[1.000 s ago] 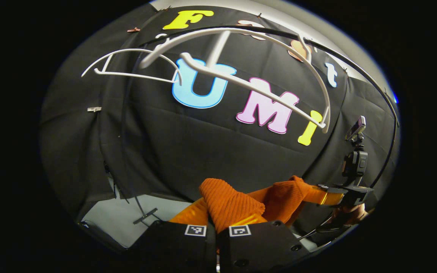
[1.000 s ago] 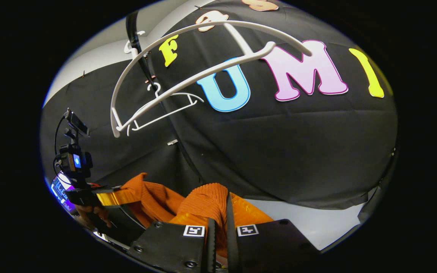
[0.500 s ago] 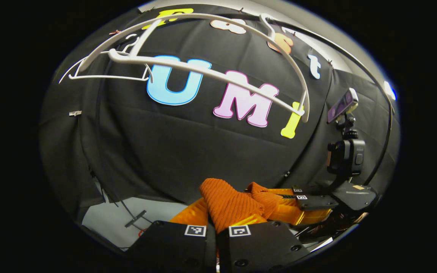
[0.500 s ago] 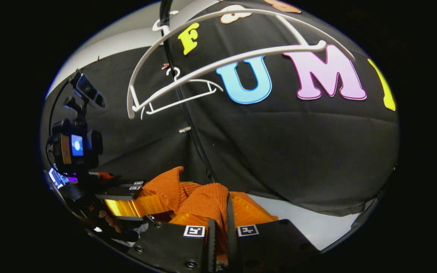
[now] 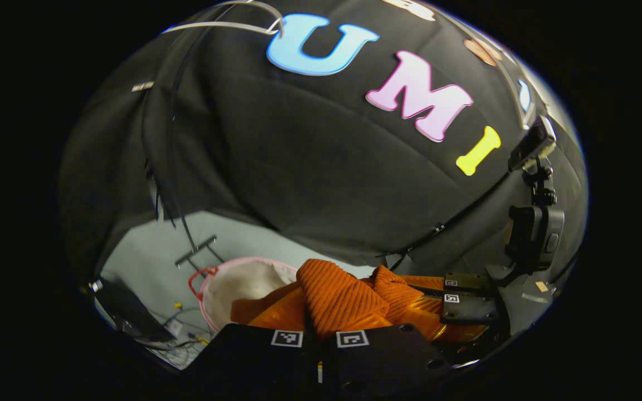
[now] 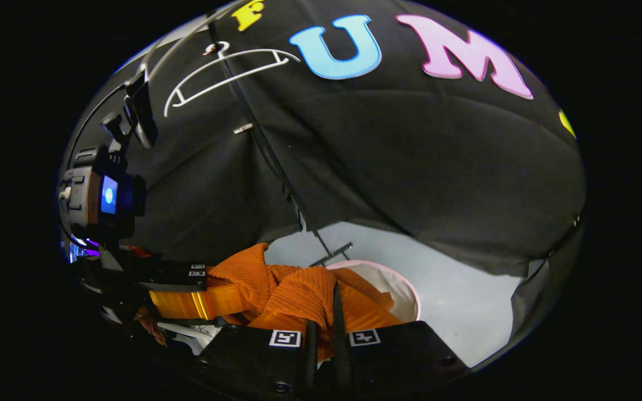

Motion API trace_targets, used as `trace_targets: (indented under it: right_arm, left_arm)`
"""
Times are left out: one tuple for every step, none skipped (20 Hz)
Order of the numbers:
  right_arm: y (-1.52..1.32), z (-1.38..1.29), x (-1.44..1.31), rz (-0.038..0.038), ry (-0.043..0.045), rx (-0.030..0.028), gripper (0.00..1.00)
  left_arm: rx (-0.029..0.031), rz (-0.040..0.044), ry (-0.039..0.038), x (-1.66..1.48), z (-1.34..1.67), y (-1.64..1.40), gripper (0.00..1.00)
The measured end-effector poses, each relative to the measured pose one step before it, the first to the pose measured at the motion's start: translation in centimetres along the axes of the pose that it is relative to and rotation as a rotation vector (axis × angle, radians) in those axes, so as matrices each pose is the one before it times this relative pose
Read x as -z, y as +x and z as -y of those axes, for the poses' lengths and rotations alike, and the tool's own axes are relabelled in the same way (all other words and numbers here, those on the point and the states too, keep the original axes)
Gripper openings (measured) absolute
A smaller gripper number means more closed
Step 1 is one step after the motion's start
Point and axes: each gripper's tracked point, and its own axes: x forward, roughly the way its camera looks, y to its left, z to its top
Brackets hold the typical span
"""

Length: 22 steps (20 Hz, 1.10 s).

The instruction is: Grasp the clothes on the hanger with both hands and then place them into the laundry hamper below.

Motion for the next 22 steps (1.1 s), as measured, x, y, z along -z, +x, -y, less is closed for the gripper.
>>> trace_targets:
  right_arm:
    - [0.503, 0.065, 0.774, -0.03720, 0.02452, 0.00534, 0.17]
    - [0.653, 0.118, 0.627, -0.02914, 0.01836, 0.01359, 0.17]
    - [0.341, 0.150, 0.599, -0.03005, 0.00819, 0.01071, 0.17]
    - [0.566, -0.006, 0.672, -0.03715, 0.00413, 0.01040, 0.17]
    - [0.509, 0.054, 0.811, -0.03137, -0.00355, 0.01498, 0.12]
    - [0.391, -0.041, 0.217, -0.02235, -0.00159, 0.00565, 0.10]
    - [0.496, -0.008, 0.197, -0.01103, -0.00100, 0.00689, 0.10]
    - [0.200, 0.005, 0.035, -0.00562, 0.00743, 0.00431, 0.21]
    - [-0.092, 0.164, -0.120, -0.00608, 0.01881, -0.00219, 0.21]
    - [0.043, 0.286, -0.016, -0.00581, 0.02512, -0.00244, 0.21]
    - [-0.088, 0.452, 0.276, -0.00247, 0.02368, -0.00022, 0.21]
    - [-0.046, 0.341, 0.041, 0.00139, 0.01217, 0.00245, 0.21]
    - [-0.109, 0.168, -0.083, 0.00159, 0.00168, 0.00331, 0.20]
    - [-0.043, 0.082, -0.041, -0.00048, -0.00419, 0.00313, 0.21]
    - [0.146, 0.079, 0.060, -0.00280, -0.00507, 0.00609, 0.21]
    - [0.091, 0.121, 0.137, -0.00227, -0.00388, 0.00152, 0.34]
    - [0.062, 0.592, 0.106, -0.00031, -0.01053, 0.01790, 0.47]
    - [-0.125, 0.805, -0.031, 0.00415, -0.00851, 0.01919, 0.60]
    - [-0.301, 0.346, -0.098, 0.00486, 0.00461, 0.00418, 0.72]
    - [-0.672, 0.217, -0.091, 0.00276, 0.01416, 0.00462, 0.86]
    - [0.900, 0.105, -0.472, 0.00649, 0.02055, -0.00436, 1.00]
    - [-0.247, 0.088, -0.365, 0.00856, 0.01133, 0.00008, 0.98]
  left_arm:
    - [-0.01748, -0.04484, -0.06123, 0.349, -0.382, 0.483, 0.08]
    - [-0.01727, -0.03450, -0.04693, 0.266, -0.401, 0.218, 0.08]
    - [-0.02114, -0.03352, -0.02471, 0.510, -0.402, 0.242, 0.05]
    - [-0.02513, -0.03068, -0.00782, 0.790, -0.151, 0.257, 0.07]
    - [-0.02374, -0.02571, 0.00507, 0.436, 0.055, 0.066, 0.08]
    - [-0.01912, -0.01720, 0.00695, 0.036, 0.053, -0.235, 0.08]
    - [-0.00833, -0.01256, 0.00360, 0.001, 0.180, -0.183, 0.08]
    - [-0.00451, -0.00823, -0.00357, -0.028, -0.120, 0.104, 0.08]
    - [0.00369, -0.00993, -0.01367, 0.076, -0.012, -0.007, 0.08]
    - [0.00186, -0.00789, -0.02038, 0.279, 0.218, 0.159, 0.08]
    - [0.00147, -0.00565, -0.01729, 0.074, 0.090, -0.042, 0.08]
    - [-0.00374, 0.00271, -0.00798, -0.087, -0.056, -0.080, 0.08]
    - [-0.00480, -0.00266, 0.00335, 0.048, -0.133, -0.047, 0.08]
    - [-0.00196, -0.00511, 0.00740, 0.160, -0.081, 0.053, 0.09]
    - [0.00077, -0.00634, 0.01076, -0.052, 0.039, 0.106, 0.10]
    - [-0.01916, -0.00141, 0.01792, -0.267, -0.282, -0.383, 0.11]
    - [-0.03862, 0.00755, 0.03359, -0.081, -0.785, 0.340, 0.09]
    - [-0.02493, 0.00471, 0.02717, 0.104, -0.800, -0.026, 0.31]
    - [-0.01197, 0.00096, 0.00752, -0.023, -0.747, 0.936, 0.52]
    - [0.00517, -0.00049, -0.01165, 0.249, 0.197, -0.092, 0.74]
    - [0.00757, 0.00178, -0.01555, -0.164, 0.246, -0.429, 0.96]
    - [0.00600, 0.00209, -0.01285, -0.132, 0.066, -0.296, 0.96]
